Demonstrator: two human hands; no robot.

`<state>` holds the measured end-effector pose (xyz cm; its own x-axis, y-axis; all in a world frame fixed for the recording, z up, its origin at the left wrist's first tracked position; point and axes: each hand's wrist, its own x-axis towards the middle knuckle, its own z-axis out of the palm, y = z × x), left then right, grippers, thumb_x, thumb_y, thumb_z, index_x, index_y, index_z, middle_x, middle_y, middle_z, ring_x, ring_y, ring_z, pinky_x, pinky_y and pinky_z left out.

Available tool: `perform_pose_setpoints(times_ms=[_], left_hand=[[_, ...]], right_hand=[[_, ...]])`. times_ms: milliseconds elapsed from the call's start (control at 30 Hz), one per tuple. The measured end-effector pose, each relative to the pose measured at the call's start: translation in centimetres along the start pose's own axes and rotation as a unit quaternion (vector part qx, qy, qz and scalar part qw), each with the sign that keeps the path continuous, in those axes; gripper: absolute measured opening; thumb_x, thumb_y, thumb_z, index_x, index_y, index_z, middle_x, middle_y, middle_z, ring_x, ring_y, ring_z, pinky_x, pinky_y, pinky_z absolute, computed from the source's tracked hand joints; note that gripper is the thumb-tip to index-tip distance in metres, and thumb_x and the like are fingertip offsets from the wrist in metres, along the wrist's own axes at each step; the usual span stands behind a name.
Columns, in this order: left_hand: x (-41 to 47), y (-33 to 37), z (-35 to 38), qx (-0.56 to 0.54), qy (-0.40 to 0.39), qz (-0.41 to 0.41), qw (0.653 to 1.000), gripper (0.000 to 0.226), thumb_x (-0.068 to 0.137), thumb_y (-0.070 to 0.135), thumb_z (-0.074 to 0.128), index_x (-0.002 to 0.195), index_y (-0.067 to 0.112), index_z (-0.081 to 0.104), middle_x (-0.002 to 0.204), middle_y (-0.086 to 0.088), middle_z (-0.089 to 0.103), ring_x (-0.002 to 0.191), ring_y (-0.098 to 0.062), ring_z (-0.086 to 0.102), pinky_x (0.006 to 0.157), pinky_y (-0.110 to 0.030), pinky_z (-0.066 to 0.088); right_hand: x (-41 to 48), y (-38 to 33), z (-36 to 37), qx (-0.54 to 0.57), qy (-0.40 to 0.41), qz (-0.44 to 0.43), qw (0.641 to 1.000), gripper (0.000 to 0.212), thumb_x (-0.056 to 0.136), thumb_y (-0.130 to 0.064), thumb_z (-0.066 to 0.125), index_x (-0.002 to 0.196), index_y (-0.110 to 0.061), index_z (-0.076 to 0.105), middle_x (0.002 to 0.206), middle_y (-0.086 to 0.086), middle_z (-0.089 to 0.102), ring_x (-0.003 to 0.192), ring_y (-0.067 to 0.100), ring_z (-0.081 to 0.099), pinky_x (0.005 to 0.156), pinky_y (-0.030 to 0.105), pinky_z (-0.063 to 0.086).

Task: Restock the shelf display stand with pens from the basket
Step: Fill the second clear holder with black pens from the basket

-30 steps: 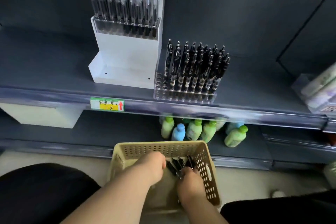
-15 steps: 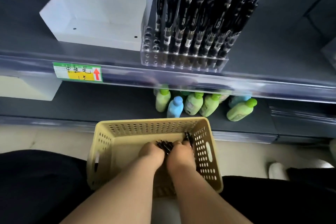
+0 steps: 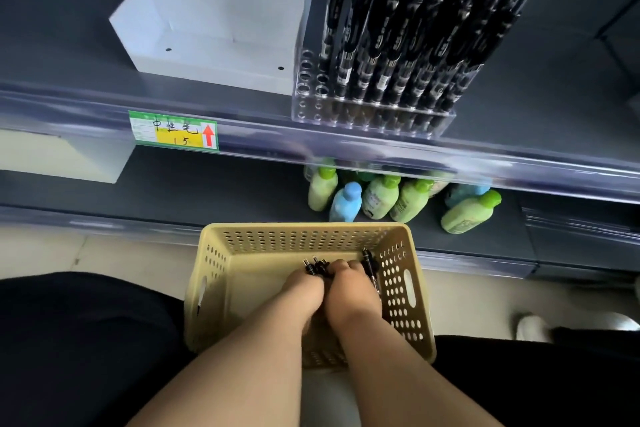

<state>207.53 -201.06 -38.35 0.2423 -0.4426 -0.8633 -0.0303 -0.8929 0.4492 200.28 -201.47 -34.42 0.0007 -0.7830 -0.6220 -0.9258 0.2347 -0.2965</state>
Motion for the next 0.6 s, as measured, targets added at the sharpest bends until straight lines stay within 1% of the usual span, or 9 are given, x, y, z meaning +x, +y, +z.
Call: perform_pose_setpoints(times_ms=[33, 100, 167, 233, 333, 433, 500, 533, 600], left_hand=[[-0.2, -0.1, -0.1, -0.002, -0.002, 0.016, 1.0, 0.025, 0.085, 0.026, 0.055, 0.102, 0.011, 0.064, 0.1, -0.014, 0.069, 0.091, -0.03, 0.065, 0.086, -0.041, 0.053], [-0.5, -0.2, -0.4, -0.003, 0.017, 0.045, 0.999, 0.022, 0.088, 0.027, 0.056, 0.104, 0.014, 0.064, 0.103, -0.012, 0.068, 0.095, -0.03, 0.064, 0.088, -0.039, 0.052], [-1.4, 0.4, -0.8, -0.029, 0.04, 0.07, 0.996, 0.019, 0.087, 0.029, 0.061, 0.101, 0.016, 0.064, 0.099, -0.008, 0.069, 0.092, -0.028, 0.065, 0.087, -0.039, 0.053], [-3.0, 1.3, -1.5, -0.065, 0.068, 0.097, 0.991, 0.012, 0.085, 0.029, 0.066, 0.093, 0.021, 0.062, 0.091, -0.003, 0.069, 0.087, -0.026, 0.066, 0.083, -0.038, 0.055], [-5.8, 2.3, -2.8, -0.095, 0.092, 0.155, 0.979, 0.014, 0.082, 0.03, 0.07, 0.089, 0.027, 0.058, 0.082, 0.005, 0.063, 0.083, -0.022, 0.062, 0.08, -0.033, 0.052], [-8.1, 2.0, -4.0, -0.087, 0.138, 0.221, 0.961, 0.022, 0.077, 0.031, 0.075, 0.085, 0.024, 0.056, 0.085, 0.006, 0.066, 0.083, -0.018, 0.062, 0.08, -0.031, 0.051], [-9.7, 1.6, -4.6, -0.071, 0.17, 0.26, 0.948, 0.023, 0.076, 0.031, 0.076, 0.081, 0.021, 0.056, 0.077, 0.009, 0.062, 0.077, -0.014, 0.058, 0.068, -0.025, 0.044], [-10.7, 1.7, -5.0, -0.058, 0.184, 0.289, 0.938, 0.023, 0.076, 0.031, 0.076, 0.08, 0.019, 0.057, 0.073, 0.012, 0.059, 0.075, -0.012, 0.056, 0.062, -0.021, 0.039], [-12.9, 2.2, -5.9, -0.043, 0.199, 0.355, 0.912, 0.024, 0.074, 0.033, 0.076, 0.078, 0.019, 0.058, 0.072, 0.013, 0.058, 0.071, -0.009, 0.055, 0.056, -0.013, 0.036]], right_hand=[[-0.2, -0.1, -0.1, 0.014, 0.006, 0.0, 1.0, 0.036, 0.095, -0.017, 0.036, 0.13, -0.019, 0.048, 0.136, 0.005, 0.042, 0.119, 0.028, 0.046, 0.099, 0.038, 0.041], [-0.6, -0.2, -0.4, 0.034, 0.023, -0.001, 0.999, 0.032, 0.095, -0.025, 0.04, 0.125, -0.017, 0.05, 0.13, 0.006, 0.049, 0.116, 0.028, 0.05, 0.097, 0.038, 0.043], [-1.1, -0.4, -0.6, 0.049, 0.052, -0.005, 0.997, 0.029, 0.094, -0.029, 0.042, 0.119, -0.015, 0.05, 0.121, 0.008, 0.057, 0.112, 0.028, 0.054, 0.094, 0.038, 0.045], [-2.0, -0.7, -1.1, 0.087, 0.094, -0.019, 0.992, 0.027, 0.092, -0.027, 0.045, 0.116, -0.015, 0.048, 0.116, 0.007, 0.059, 0.108, 0.028, 0.056, 0.09, 0.037, 0.046], [-3.6, -1.3, -2.3, 0.157, 0.156, -0.072, 0.972, 0.03, 0.09, -0.023, 0.049, 0.12, -0.017, 0.046, 0.114, 0.005, 0.06, 0.104, 0.025, 0.058, 0.088, 0.036, 0.047], [-5.6, -1.6, -3.2, 0.215, 0.201, -0.107, 0.95, 0.026, 0.089, -0.02, 0.049, 0.116, -0.019, 0.05, 0.107, 0.001, 0.062, 0.096, 0.021, 0.06, 0.084, 0.034, 0.049], [-6.8, -1.6, -3.9, 0.265, 0.226, -0.109, 0.931, 0.026, 0.092, -0.021, 0.048, 0.118, -0.017, 0.052, 0.102, -0.001, 0.063, 0.091, 0.018, 0.06, 0.081, 0.029, 0.047], [-7.5, -1.7, -4.5, 0.292, 0.24, -0.11, 0.919, 0.027, 0.094, -0.023, 0.048, 0.119, -0.016, 0.052, 0.096, -0.005, 0.063, 0.087, 0.016, 0.058, 0.08, 0.026, 0.044], [-8.8, -1.9, -6.0, 0.348, 0.256, -0.116, 0.894, 0.028, 0.096, -0.026, 0.048, 0.121, -0.015, 0.052, 0.082, -0.015, 0.054, 0.08, 0.009, 0.052, 0.075, 0.02, 0.038]])
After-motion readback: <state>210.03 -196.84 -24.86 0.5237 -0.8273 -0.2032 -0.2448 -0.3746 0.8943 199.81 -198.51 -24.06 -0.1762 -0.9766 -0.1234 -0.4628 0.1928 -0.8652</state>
